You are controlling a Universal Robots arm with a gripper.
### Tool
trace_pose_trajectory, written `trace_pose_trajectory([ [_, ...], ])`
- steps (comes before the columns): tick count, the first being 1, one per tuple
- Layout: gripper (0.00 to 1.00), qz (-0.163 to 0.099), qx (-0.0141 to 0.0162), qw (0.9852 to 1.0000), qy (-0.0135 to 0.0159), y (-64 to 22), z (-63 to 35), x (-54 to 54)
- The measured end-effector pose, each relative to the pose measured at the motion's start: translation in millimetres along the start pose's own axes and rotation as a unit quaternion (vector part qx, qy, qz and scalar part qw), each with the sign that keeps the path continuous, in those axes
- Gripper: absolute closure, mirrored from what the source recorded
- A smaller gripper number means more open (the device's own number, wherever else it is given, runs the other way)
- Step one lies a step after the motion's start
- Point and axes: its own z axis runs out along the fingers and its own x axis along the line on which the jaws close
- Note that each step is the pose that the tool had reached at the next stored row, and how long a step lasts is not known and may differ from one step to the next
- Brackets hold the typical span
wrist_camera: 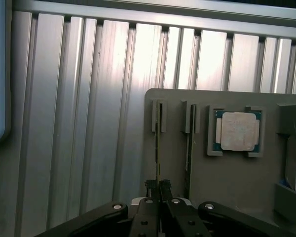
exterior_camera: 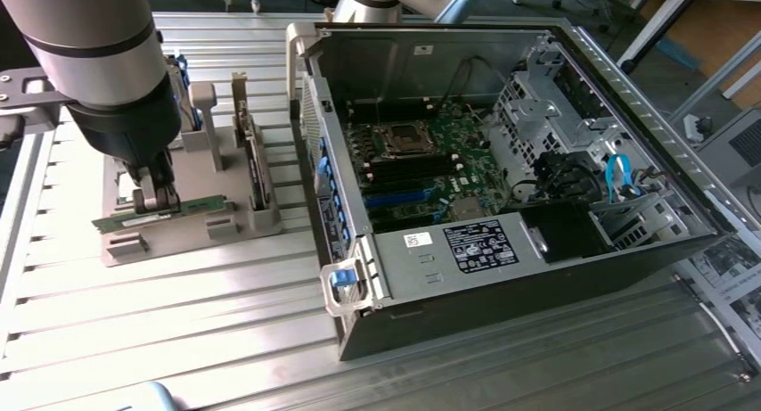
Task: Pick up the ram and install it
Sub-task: 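Pick up the ram and move it above insertion slot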
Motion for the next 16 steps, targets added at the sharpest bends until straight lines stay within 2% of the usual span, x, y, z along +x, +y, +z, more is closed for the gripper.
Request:
trace_pose_trajectory([
  [16, 0.88, 0.000, -0.0002, 1.0000, 0.0021, 0.1, -3.7, -0.3],
])
